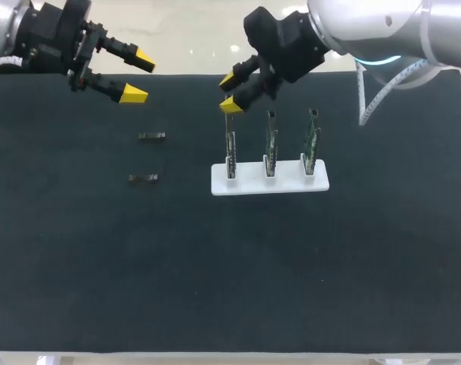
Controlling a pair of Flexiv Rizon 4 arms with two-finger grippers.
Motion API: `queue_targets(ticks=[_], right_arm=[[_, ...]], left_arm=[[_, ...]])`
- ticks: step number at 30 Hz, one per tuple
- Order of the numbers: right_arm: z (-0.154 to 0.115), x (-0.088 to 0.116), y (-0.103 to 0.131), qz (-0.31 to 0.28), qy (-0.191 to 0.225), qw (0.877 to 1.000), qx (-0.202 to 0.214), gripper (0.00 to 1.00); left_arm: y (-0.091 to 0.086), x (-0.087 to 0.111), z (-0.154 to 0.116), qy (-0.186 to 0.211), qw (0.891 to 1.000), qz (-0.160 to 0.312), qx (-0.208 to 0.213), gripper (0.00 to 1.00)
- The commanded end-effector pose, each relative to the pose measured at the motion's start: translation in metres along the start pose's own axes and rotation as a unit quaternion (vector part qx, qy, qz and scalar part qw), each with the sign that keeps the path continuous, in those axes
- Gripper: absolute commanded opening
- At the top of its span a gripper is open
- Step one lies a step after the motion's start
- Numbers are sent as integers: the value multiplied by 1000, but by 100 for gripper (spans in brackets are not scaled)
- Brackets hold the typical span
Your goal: Pick up the optical module with the left hand, and insert it into the network port with the right hand.
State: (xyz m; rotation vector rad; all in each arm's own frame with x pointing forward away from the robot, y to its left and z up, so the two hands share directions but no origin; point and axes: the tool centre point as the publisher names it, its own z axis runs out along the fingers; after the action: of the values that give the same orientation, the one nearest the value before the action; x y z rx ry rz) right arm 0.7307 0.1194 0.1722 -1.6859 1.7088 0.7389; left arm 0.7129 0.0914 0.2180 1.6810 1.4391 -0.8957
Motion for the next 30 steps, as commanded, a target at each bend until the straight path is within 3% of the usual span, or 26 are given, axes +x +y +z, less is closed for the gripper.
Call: queue_targets(ticks=[1,30], right_arm=[[-6,-2,-2,1,4,1000,-2,0],[-6,-3,-1,-3,7,1000,2,0]], left_arm=[[1,0,0,2,1000,0,1,100],[1,0,0,2,1000,0,1,100]])
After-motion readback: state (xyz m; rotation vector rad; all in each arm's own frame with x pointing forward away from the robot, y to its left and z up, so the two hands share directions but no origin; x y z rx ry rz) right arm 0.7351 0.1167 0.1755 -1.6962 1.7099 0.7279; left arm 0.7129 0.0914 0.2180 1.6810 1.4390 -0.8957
